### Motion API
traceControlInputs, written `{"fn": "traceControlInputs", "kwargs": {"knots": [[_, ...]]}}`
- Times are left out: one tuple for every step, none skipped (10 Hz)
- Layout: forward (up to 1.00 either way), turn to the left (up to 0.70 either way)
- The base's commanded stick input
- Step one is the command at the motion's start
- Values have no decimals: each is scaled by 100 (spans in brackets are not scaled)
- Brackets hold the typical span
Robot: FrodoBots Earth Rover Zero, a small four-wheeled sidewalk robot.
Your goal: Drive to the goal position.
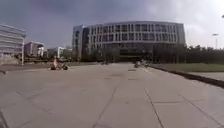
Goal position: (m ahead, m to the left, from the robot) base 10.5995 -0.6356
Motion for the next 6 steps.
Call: {"fn": "traceControlInputs", "kwargs": {"knots": [[100,0],[100,0],[100,0],[100,0],[100,0],[100,0]]}}
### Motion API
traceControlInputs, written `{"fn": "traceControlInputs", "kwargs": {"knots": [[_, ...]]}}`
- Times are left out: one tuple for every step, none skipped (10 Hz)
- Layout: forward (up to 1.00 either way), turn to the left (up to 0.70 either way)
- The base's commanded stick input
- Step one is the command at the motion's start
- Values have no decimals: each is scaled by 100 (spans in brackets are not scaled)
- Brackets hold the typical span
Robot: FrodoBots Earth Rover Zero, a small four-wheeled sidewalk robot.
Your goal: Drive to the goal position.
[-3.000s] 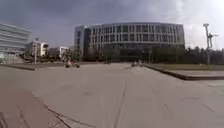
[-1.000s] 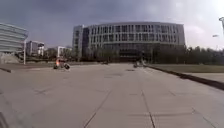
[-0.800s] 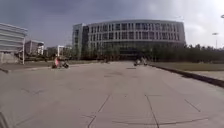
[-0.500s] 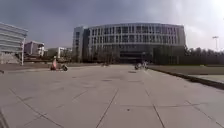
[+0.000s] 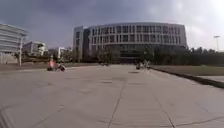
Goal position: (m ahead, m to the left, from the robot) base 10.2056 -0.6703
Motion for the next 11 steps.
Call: {"fn": "traceControlInputs", "kwargs": {"knots": [[100,0],[100,0],[100,0],[100,0],[100,0],[100,0],[100,0],[100,0],[100,0],[100,0],[100,0]]}}
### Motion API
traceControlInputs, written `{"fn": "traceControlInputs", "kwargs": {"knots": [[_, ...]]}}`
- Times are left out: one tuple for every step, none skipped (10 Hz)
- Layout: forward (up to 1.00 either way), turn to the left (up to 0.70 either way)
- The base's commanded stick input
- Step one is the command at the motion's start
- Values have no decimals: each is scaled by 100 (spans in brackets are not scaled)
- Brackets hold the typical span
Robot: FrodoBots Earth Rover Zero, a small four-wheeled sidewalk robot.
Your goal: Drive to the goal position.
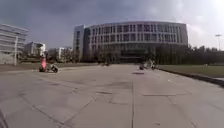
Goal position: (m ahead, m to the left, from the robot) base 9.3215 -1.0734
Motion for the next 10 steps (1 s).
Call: {"fn": "traceControlInputs", "kwargs": {"knots": [[100,0],[100,0],[100,0],[100,0],[100,0],[100,0],[100,0],[100,0],[100,0],[100,0]]}}
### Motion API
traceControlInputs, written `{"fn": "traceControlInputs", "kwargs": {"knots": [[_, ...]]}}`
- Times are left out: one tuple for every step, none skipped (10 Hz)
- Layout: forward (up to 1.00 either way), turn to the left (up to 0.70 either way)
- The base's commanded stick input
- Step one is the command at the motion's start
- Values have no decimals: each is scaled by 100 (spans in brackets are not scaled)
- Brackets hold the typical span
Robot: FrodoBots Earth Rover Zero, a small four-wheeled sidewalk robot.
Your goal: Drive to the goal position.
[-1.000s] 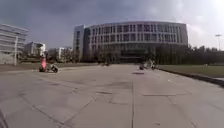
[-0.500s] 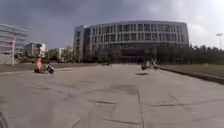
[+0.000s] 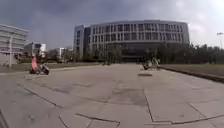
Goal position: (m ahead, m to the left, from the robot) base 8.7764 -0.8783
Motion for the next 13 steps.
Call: {"fn": "traceControlInputs", "kwargs": {"knots": [[100,0],[100,0],[100,0],[100,0],[100,0],[100,0],[100,0],[100,0],[100,0],[100,0],[100,0],[100,0],[100,0]]}}
